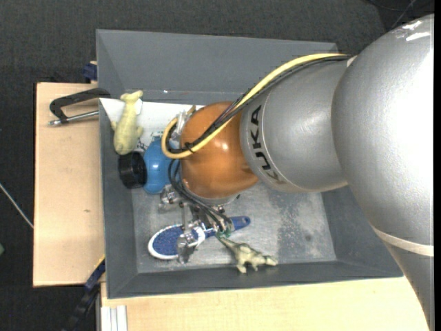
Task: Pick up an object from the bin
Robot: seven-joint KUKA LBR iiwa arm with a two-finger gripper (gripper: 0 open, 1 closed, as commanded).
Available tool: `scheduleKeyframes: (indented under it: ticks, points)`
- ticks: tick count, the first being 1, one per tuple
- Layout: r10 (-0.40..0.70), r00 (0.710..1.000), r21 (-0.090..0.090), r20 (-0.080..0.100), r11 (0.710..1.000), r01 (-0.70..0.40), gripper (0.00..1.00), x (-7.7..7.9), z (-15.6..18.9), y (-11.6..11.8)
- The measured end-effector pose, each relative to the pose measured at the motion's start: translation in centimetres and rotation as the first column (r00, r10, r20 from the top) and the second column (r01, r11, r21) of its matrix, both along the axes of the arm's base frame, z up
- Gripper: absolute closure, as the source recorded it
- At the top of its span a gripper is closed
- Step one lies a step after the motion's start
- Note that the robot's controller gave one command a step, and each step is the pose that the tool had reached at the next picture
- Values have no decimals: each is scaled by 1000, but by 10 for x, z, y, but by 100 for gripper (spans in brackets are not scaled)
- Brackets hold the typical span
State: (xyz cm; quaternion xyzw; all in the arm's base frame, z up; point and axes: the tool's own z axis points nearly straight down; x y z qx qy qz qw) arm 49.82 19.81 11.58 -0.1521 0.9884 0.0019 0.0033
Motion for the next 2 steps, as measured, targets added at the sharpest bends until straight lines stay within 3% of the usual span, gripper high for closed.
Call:
scheduleKeyframes:
  ticks: [1,2]
  points:
    - [113,994,-2,1,994,-113,0,-5,-44,-8]
    - [112,994,-2,-2,994,-112,0,-4,-43,-7]
